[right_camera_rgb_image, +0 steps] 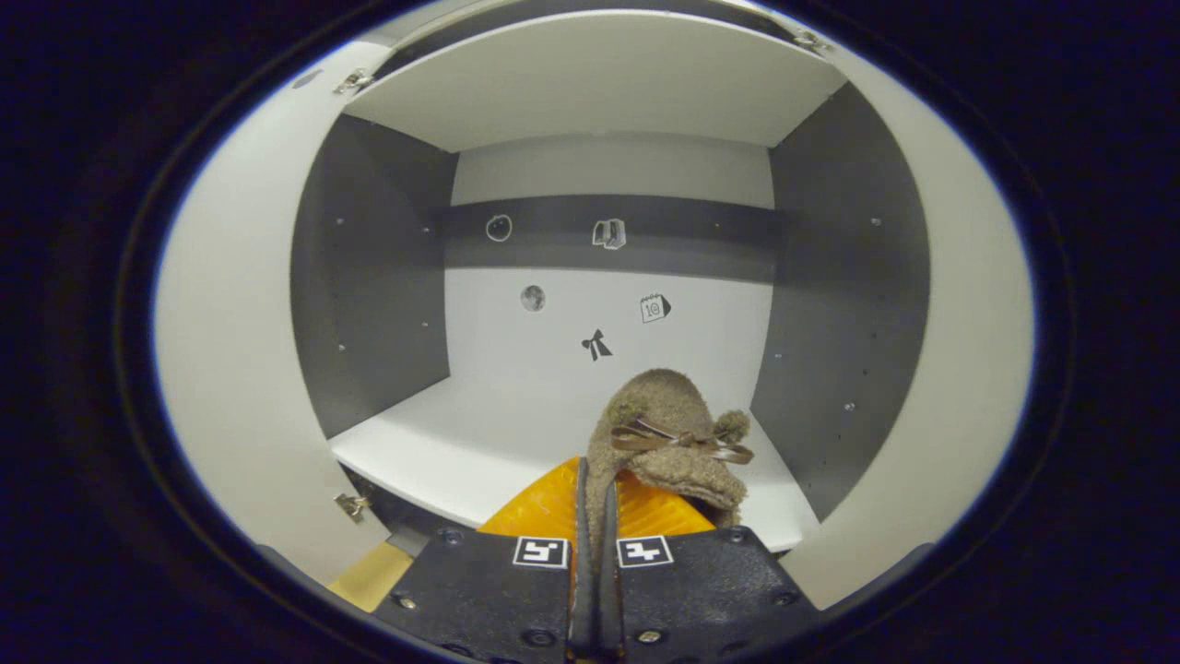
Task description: Grab one shoe with the right hand and put it into the shoe cabinet, grab the other shoe with the left hand and put it into the shoe cabinet; then close the right door with the right hand and the left door with the left hand.
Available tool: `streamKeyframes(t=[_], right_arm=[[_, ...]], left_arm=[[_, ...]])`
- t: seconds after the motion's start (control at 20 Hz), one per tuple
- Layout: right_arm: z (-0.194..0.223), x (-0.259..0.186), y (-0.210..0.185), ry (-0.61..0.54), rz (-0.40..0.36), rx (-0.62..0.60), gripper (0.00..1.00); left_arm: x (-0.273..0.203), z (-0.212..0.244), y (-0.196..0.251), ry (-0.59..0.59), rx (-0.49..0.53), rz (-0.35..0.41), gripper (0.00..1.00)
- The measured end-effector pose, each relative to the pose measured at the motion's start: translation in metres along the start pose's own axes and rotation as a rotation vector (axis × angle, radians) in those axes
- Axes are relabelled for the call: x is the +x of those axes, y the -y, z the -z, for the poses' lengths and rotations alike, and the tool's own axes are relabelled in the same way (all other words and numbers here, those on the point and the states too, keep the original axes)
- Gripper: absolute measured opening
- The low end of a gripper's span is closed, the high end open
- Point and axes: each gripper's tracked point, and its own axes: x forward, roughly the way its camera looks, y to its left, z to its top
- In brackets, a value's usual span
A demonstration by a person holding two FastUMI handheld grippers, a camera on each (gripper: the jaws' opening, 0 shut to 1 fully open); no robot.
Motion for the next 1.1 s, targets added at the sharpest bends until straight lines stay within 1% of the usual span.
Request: streamKeyframes(t=[0.15,0.25,0.3,0.4,0.55,0.6,0.65,0.75,0.8,0.85,0.9,0.95,1.0,1.05,1.1], right_arm=[[-0.003,0.041,0.002,-0.062,0.044,-0.06,0.06],[0.006,0.063,0.004,-0.127,0.076,-0.091,0.06],[0.011,0.072,0.002,-0.158,0.079,-0.099,0.06],[0.016,0.082,0.0,-0.189,0.099,-0.097,0.06],[0.022,0.089,-0.009,-0.218,0.09,-0.117,0.09],[0.018,0.091,-0.003,-0.206,0.117,-0.125,0.14],[0.017,0.09,-0.003,-0.199,0.128,-0.124,0.17],[0.02,0.086,-0.009,-0.216,0.121,-0.127,0.27],[0.018,0.081,-0.012,-0.217,0.112,-0.13,0.43],[0.015,0.076,-0.015,-0.211,0.109,-0.13,0.46],[0.011,0.07,-0.016,-0.203,0.107,-0.129,0.57],[0.008,0.062,-0.018,-0.198,0.102,-0.127,0.57],[0.005,0.054,-0.019,-0.19,0.094,-0.117,0.53],[0.002,0.044,-0.02,-0.174,0.09,-0.104,0.61],[-0.002,0.034,-0.02,-0.151,0.089,-0.097,0.53]], left_arm=[[0.001,0.0,0.0,-0.001,-0.002,-0.003,0.95],[0.002,0.001,-0.001,-0.006,-0.003,-0.007,0.95],[0.002,0.001,-0.002,-0.007,-0.006,-0.009,0.95],[0.002,0.003,-0.003,-0.009,-0.012,-0.015,0.95],[0.004,0.004,-0.006,-0.009,-0.009,-0.02,0.95],[0.004,0.005,-0.008,-0.01,-0.001,-0.025,0.95],[0.004,0.005,-0.011,-0.011,0.004,-0.033,0.95],[0.004,0.005,-0.015,-0.005,-0.008,-0.042,0.95],[0.004,0.005,-0.015,-0.004,-0.019,-0.042,0.95],[0.005,0.005,-0.015,-0.005,-0.026,-0.04,0.95],[0.004,0.005,-0.015,-0.005,-0.029,-0.04,0.95],[0.005,0.006,-0.016,-0.005,-0.027,-0.04,0.95],[0.005,0.006,-0.016,-0.003,-0.026,-0.039,0.95],[0.006,0.007,-0.015,-0.001,-0.026,-0.036,0.95],[0.006,0.007,-0.013,0.0,-0.03,-0.032,0.95]])
